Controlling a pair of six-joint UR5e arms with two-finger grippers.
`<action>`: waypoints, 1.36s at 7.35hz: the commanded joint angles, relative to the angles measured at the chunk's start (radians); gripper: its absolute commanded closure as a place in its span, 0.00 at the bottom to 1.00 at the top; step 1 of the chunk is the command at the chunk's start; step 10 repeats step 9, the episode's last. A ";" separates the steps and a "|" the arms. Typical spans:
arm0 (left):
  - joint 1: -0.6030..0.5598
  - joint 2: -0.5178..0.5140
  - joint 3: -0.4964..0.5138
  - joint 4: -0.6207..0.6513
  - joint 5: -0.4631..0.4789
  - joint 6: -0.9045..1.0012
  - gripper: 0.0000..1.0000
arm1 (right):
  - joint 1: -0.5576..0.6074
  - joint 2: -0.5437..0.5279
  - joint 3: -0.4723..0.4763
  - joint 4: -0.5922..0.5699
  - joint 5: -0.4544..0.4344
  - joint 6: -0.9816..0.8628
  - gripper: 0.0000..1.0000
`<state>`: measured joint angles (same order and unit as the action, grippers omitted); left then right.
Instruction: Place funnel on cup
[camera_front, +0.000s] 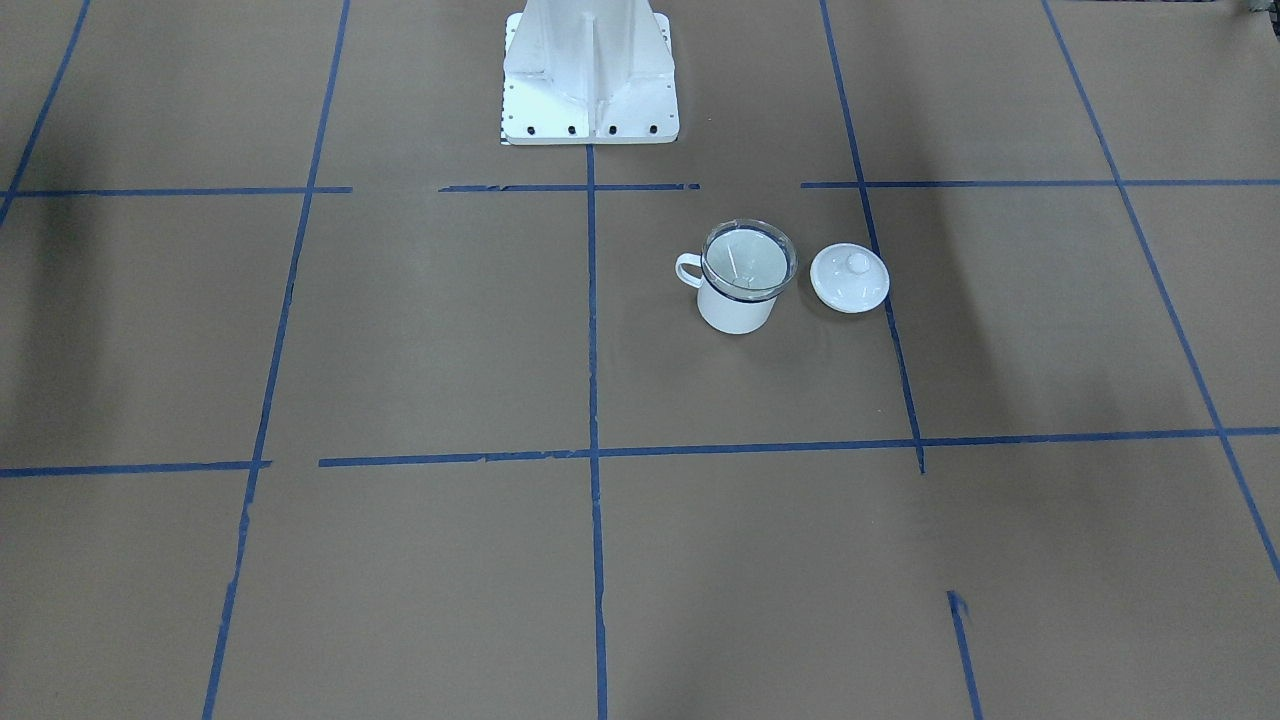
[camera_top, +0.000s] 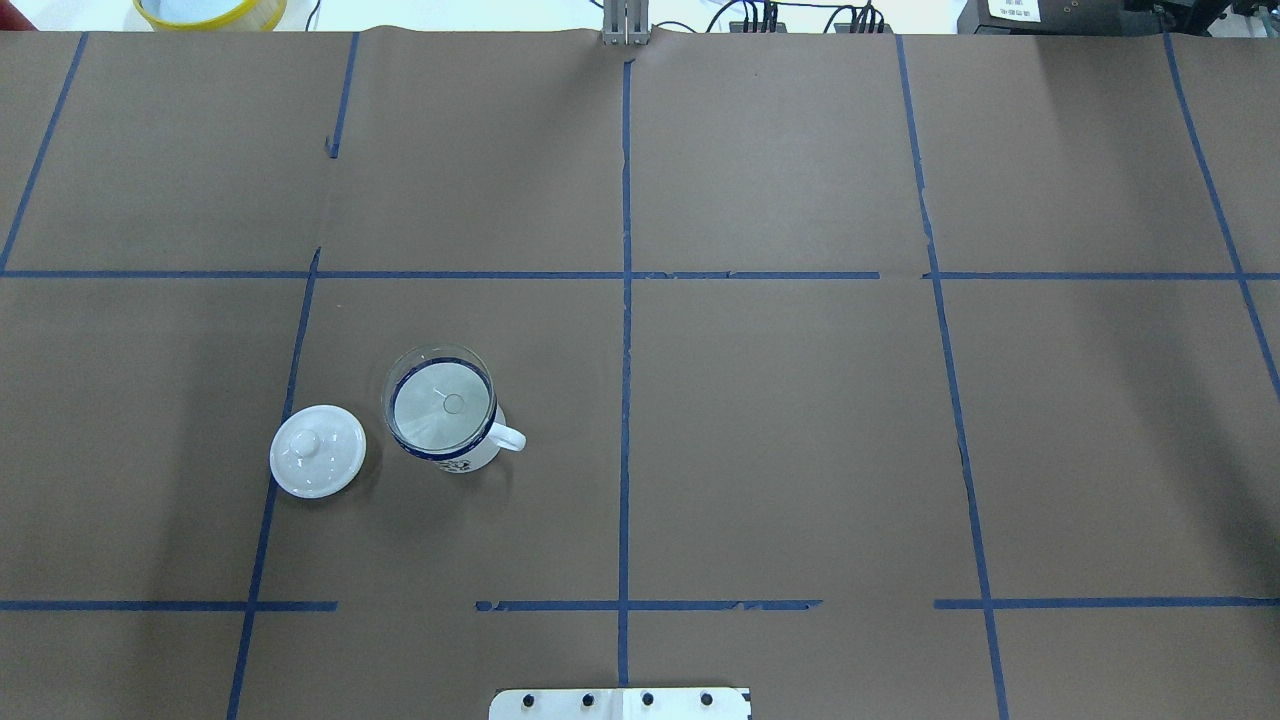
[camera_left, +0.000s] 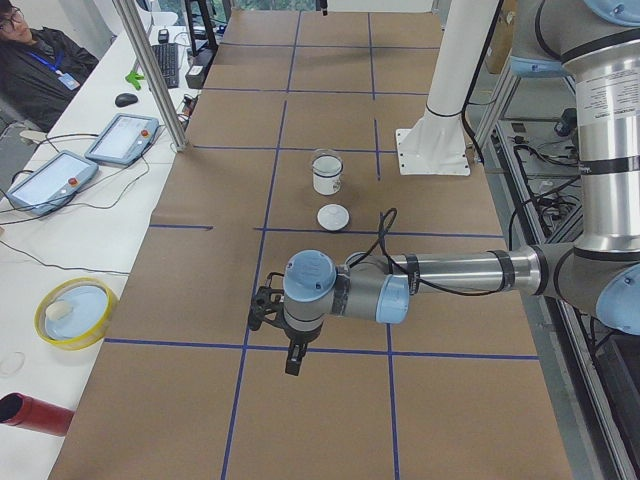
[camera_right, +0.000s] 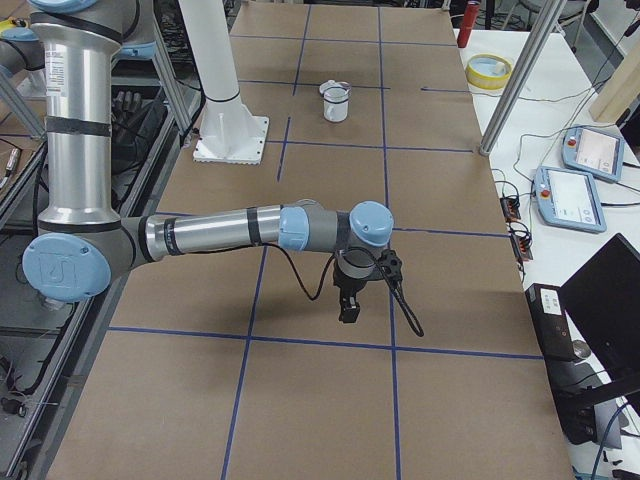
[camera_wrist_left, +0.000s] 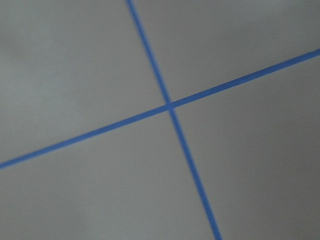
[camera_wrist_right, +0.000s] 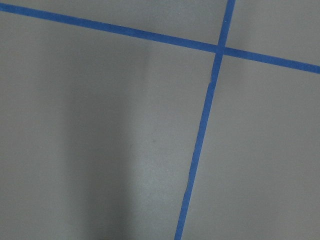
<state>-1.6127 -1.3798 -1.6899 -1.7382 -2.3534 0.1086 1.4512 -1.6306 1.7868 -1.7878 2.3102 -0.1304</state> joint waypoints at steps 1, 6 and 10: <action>-0.009 0.007 -0.002 0.032 -0.017 0.000 0.00 | 0.000 0.000 -0.001 0.001 0.000 0.000 0.00; -0.006 0.004 -0.030 0.031 0.006 0.000 0.00 | 0.000 0.000 0.000 0.001 0.000 0.000 0.00; -0.006 0.004 -0.027 0.031 0.006 0.000 0.00 | 0.000 0.000 0.000 0.001 0.000 0.000 0.00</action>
